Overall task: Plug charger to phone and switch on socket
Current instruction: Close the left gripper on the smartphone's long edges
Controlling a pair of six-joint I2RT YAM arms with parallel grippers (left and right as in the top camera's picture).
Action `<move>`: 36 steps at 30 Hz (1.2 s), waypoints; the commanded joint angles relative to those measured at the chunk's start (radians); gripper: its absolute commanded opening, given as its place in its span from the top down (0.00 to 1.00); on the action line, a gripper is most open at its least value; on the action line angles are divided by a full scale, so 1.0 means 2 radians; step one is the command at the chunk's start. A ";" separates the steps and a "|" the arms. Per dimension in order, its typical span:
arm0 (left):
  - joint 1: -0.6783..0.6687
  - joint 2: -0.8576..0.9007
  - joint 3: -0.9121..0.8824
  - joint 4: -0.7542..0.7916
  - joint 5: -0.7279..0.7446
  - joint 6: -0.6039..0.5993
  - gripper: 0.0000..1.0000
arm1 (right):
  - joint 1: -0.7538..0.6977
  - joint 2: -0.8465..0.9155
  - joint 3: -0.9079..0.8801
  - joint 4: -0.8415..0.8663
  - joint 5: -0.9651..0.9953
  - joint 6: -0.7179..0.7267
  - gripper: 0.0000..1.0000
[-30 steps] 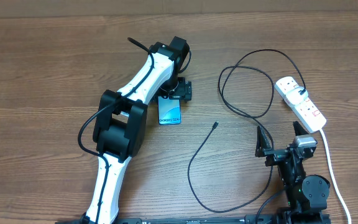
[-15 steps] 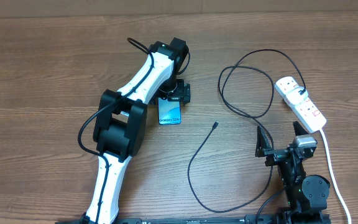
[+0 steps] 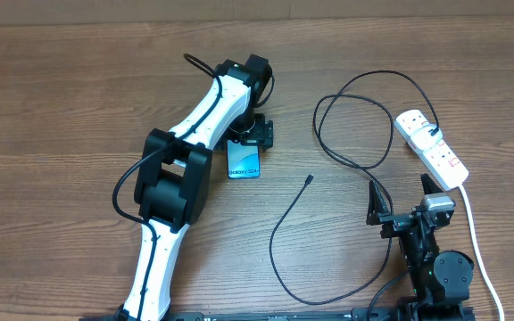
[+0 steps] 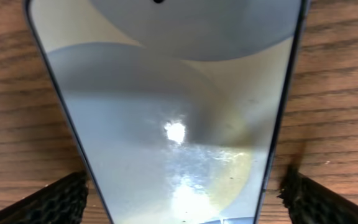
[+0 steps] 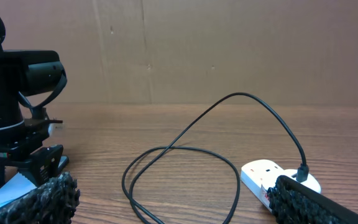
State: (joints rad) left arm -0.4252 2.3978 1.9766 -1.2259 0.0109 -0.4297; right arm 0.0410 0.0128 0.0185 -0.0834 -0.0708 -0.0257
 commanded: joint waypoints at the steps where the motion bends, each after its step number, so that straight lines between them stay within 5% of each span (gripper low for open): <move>1: 0.001 0.034 -0.009 0.008 -0.031 0.002 0.00 | 0.003 -0.003 -0.005 0.002 0.001 0.001 0.00; 18: 0.023 0.034 -0.019 0.014 0.029 -0.001 0.00 | 0.003 -0.003 -0.005 0.002 0.001 0.001 0.00; 32: 0.022 0.034 -0.065 0.034 0.008 0.002 0.00 | 0.003 -0.003 -0.005 0.002 0.001 0.001 0.00; 36: 0.022 0.034 -0.066 0.034 0.008 0.002 0.08 | 0.003 -0.003 -0.005 0.002 0.001 0.001 0.00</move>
State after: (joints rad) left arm -0.3901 2.3695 1.9125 -1.1618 0.0315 -0.4263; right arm 0.0410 0.0128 0.0185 -0.0830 -0.0708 -0.0257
